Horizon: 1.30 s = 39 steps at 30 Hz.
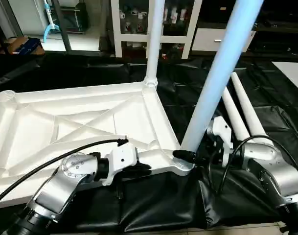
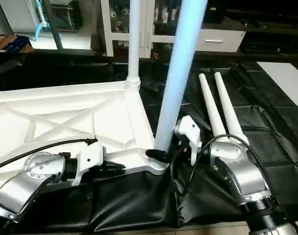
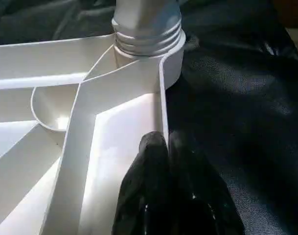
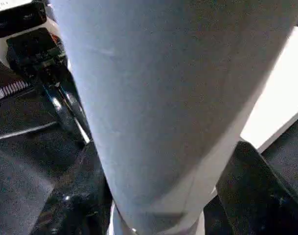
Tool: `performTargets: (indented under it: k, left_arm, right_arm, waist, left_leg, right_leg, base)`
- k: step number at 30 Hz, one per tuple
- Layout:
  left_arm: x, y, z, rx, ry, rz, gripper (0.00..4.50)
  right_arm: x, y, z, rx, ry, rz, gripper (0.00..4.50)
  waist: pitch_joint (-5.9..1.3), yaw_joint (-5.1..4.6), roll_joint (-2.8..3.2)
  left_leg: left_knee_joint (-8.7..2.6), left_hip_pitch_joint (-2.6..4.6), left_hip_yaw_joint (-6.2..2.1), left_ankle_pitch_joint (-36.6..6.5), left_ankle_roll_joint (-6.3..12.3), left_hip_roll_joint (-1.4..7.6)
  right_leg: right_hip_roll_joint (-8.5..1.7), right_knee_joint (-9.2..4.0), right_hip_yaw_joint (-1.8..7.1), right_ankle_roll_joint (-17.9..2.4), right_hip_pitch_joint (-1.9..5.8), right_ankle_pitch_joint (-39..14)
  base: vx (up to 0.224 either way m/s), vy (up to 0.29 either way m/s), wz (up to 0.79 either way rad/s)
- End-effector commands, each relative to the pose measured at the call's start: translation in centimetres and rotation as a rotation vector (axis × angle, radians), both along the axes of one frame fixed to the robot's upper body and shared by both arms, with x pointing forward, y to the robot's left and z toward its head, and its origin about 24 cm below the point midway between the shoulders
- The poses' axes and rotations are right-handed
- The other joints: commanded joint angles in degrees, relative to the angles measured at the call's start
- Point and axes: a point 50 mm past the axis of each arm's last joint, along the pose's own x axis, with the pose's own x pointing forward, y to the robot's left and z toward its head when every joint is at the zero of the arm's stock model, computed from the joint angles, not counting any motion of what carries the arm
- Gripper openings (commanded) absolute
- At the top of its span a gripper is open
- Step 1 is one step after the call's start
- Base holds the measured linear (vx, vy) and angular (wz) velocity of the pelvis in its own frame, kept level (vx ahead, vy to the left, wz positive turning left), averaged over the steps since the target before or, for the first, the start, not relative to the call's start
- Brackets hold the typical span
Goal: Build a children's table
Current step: Rotate leg to tighten
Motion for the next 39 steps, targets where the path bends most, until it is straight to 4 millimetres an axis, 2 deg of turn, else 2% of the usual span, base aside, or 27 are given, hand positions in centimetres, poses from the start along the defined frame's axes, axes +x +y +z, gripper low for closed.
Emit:
performTargets:
  k: [1,3,8,12,14,15,16,17,18,20,21,22,23,25,28,30,32,33,34,35,36,38,39]
  left_arm:
    - [0.0,-1.0,1.8,-0.069,-0.060,-0.061,0.00]
    - [0.0,-1.0,1.7,-0.062,-0.061,-0.057,0.00]
    - [0.2,-0.7,1.3,-0.032,-0.068,-0.037,0.00]
    - [1.2,-0.8,0.7,0.034,-0.118,0.041,0.00]
    - [1.6,-0.8,0.5,0.056,-0.129,0.072,0.00]
    - [2.5,-1.0,0.1,0.090,-0.138,0.141,0.00]
    - [2.5,-1.0,0.1,0.090,-0.138,0.141,0.00]
    - [3.2,-1.5,-0.1,0.098,-0.140,0.189,0.00]
    - [3.8,-2.0,-0.1,0.098,-0.134,0.238,0.00]
    - [4.4,-2.6,0.0,0.093,-0.124,0.285,0.00]
    - [4.4,-2.6,0.0,0.093,-0.124,0.285,0.00]
    - [4.8,-3.1,0.1,0.087,-0.108,0.322,0.00]
    - [5.2,-3.5,0.2,0.070,-0.085,0.371,0.00]
    - [6.2,-5.3,0.8,0.000,-0.024,0.453,0.00]
    - [6.8,-6.8,1.3,-0.040,-0.009,0.485,0.00]
    - [7.1,-6.8,1.3,-0.030,-0.031,0.489,0.00]
    - [7.1,-6.6,1.3,-0.025,-0.039,0.490,0.00]
    - [7.1,-6.0,1.1,-0.012,-0.048,0.483,0.00]
    - [7.0,-5.7,1.0,-0.007,-0.047,0.474,0.00]
    - [6.9,-5.5,0.9,-0.001,-0.043,0.467,0.00]
    - [6.7,-5.1,0.8,0.006,-0.045,0.456,0.00]
    - [6.5,-4.6,0.6,0.013,-0.046,0.435,0.00]
    - [6.3,-3.8,0.4,0.030,-0.043,0.418,0.00]
  right_arm:
    - [0.1,-0.4,-0.1,-0.025,0.006,-0.021,2.50]
    - [0.2,-0.3,-0.3,-0.022,0.013,-0.041,2.44]
    - [0.5,0.3,-1.0,-0.021,0.022,-0.100,1.95]
    - [1.3,1.0,-2.3,-0.082,0.029,-0.234,1.89]
    - [1.5,1.2,-2.7,-0.096,0.034,-0.269,1.88]
    - [2.5,1.9,-3.4,-0.115,0.050,-0.386,1.88]
    - [2.5,1.9,-3.4,-0.115,0.050,-0.386,1.87]
    - [3.5,2.5,-3.9,-0.130,0.062,-0.503,1.87]
    - [4.4,3.1,-4.3,-0.139,0.074,-0.595,1.87]
    - [5.2,3.7,-4.6,-0.143,0.094,-0.692,1.87]
    - [5.2,3.7,-4.6,-0.143,0.094,-0.692,1.87]
    - [5.8,4.0,-4.6,-0.131,0.096,-0.762,1.87]
    - [6.3,4.4,-4.6,-0.125,0.096,-0.811,1.87]
    - [7.6,5.7,-4.2,-0.117,0.072,-0.920,1.87]
    - [8.5,7.2,-3.4,-0.116,0.028,-0.957,1.86]
    - [8.8,7.9,-2.9,-0.089,0.014,-0.945,1.86]
    - [8.9,8.4,-2.4,-0.042,0.000,-0.911,1.86]
    - [8.9,8.9,-1.5,0.029,-0.043,-0.818,1.86]
    - [8.8,9.0,-1.2,0.054,-0.065,-0.775,1.86]
    - [8.6,9.1,-0.8,0.077,-0.091,-0.731,1.86]
    - [8.4,9.0,-0.4,0.097,-0.115,-0.692,2.42]
    - [8.2,8.8,0.0,0.125,-0.137,-0.649,2.56]
    - [7.6,8.0,0.5,0.140,-0.143,-0.593,2.59]
  waist:
    - [-3.14,-0.10,-0.07]
    - [-3.15,-0.14,-0.10]
    - [-3.14,-0.25,-0.12]
    - [-3.13,-0.60,-0.32]
    - [-3.08,-0.67,-0.19]
    - [-3.15,-0.90,-0.12]
    - [-3.09,-1.00,-0.10]
    - [-3.10,-1.32,-0.23]
    - [-3.03,-1.47,-0.23]
    - [-3.13,-2.03,-0.16]
    - [-3.18,-1.92,-0.15]
    - [-3.20,-1.84,-0.19]
    - [-3.17,-2.02,-0.10]
    - [-3.33,-2.12,-0.33]
    - [-3.64,-1.86,-0.47]
    - [-3.93,-1.57,-0.46]
    - [-4.17,-1.49,-0.44]
    - [-4.41,-1.31,-0.36]
    - [-4.50,-1.29,-0.42]
    - [-4.63,-1.12,-0.48]
    - [-4.65,-1.06,-0.28]
    - [-4.51,-0.99,-0.42]
    - [-4.42,-1.06,-0.36]
  left_leg:
    - [-4.18,0.74,-0.29,-10.20,2.31,1.24]
    - [-4.17,0.67,-0.30,-10.24,2.28,1.23]
    - [-4.18,0.69,-0.30,-10.17,1.93,1.20]
    - [-4.35,0.75,-0.38,-11.50,0.57,1.13]
    - [-4.42,0.87,-0.41,-12.33,-0.01,1.07]
    - [-4.42,0.90,-0.45,-13.00,-0.91,1.04]
    - [-4.51,0.96,-0.45,-13.66,-1.19,0.95]
    - [-4.69,0.81,-0.69,-14.84,-1.97,0.93]
    - [-4.67,0.84,-0.66,-15.40,-2.37,0.82]
    - [-4.80,1.01,-1.00,-17.52,-3.94,0.71]
    - [-4.77,1.05,-1.07,-17.96,-3.92,0.73]
    - [-4.75,1.10,-0.99,-18.00,-3.66,0.80]
    - [-4.72,1.21,-0.86,-18.32,-3.82,0.79]
    - [-4.60,1.32,-0.79,-17.78,-4.12,0.58]
    - [-4.34,1.14,-0.60,-15.56,-3.49,0.49]
    - [-4.08,0.77,-0.45,-11.62,-1.79,0.50]
    - [-3.90,0.60,-0.38,-8.79,-0.69,0.44]
    - [-3.63,0.62,-0.29,-6.07,0.32,0.49]
    - [-3.49,0.50,-0.25,-4.87,1.03,0.44]
    - [-3.33,0.27,-0.23,-2.42,2.49,0.40]
    - [-3.18,0.20,-0.19,-0.72,3.52,0.42]
    - [-3.14,0.29,-0.08,-1.01,4.86,0.46]
    - [-3.21,0.29,-0.03,-2.01,5.10,0.64]
  right_leg:
    - [-1.91,-3.56,1.82,-11.96,2.43,-7.71]
    - [-1.87,-3.52,1.81,-11.96,2.44,-7.68]
    - [-1.87,-3.55,1.81,-11.72,2.39,-8.11]
    - [-1.81,-3.83,1.80,-10.70,2.26,-10.96]
    - [-1.81,-3.95,1.81,-10.27,2.15,-12.47]
    - [-1.89,-4.05,1.85,-9.77,2.03,-13.60]
    - [-1.84,-4.18,1.84,-9.59,1.89,-14.35]
    - [-1.88,-4.21,1.74,-8.97,2.11,-16.32]
    - [-1.89,-4.29,1.76,-8.77,1.88,-17.36]
    - [-2.09,-4.55,1.64,-7.81,1.84,-21.01]
    - [-2.07,-4.70,1.59,-7.40,1.86,-20.68]
    - [-2.01,-4.75,1.63,-7.22,1.86,-19.93]
    - [-1.94,-4.56,1.72,-7.68,1.50,-18.78]
    - [-1.81,-4.54,1.61,-8.20,1.46,-18.04]
    - [-1.81,-4.27,1.60,-8.50,1.76,-13.74]
    - [-1.79,-3.59,1.62,-9.26,2.17,-7.32]
    - [-1.73,-3.09,1.53,-10.30,2.58,-2.92]
    - [-1.70,-2.63,1.53,-11.24,2.69,1.41]
    - [-1.64,-2.43,1.51,-11.71,2.81,3.41]
    - [-1.63,-2.08,1.47,-12.48,3.07,6.82]
    - [-1.68,-1.83,1.47,-13.44,3.07,9.15]
    - [-1.58,-1.96,1.42,-14.31,3.10,9.48]
    - [-1.81,-2.04,1.50,-14.74,3.03,7.98]
  base:
    - [0.000,0.000,0.00]
    - [0.000,0.000,0.00]
    - [0.000,0.000,0.00]
    - [0.000,0.000,0.00]
    - [0.000,0.000,0.00]
    - [0.000,0.000,0.00]
    - [0.000,0.000,0.00]
    - [0.000,0.000,0.00]
    - [0.000,0.000,0.00]
    - [0.000,0.000,0.00]
    - [0.000,0.000,0.00]
    - [0.000,0.000,0.00]
    - [0.000,0.000,0.00]
    - [0.000,0.000,0.00]
    - [0.000,0.000,0.00]
    - [0.000,0.000,0.00]
    - [0.000,0.000,0.00]
    - [0.000,0.000,0.00]
    - [0.000,0.000,0.00]
    - [0.000,0.000,0.00]
    - [0.000,0.000,0.00]
    - [0.000,0.000,0.00]
    - [0.000,0.000,0.00]
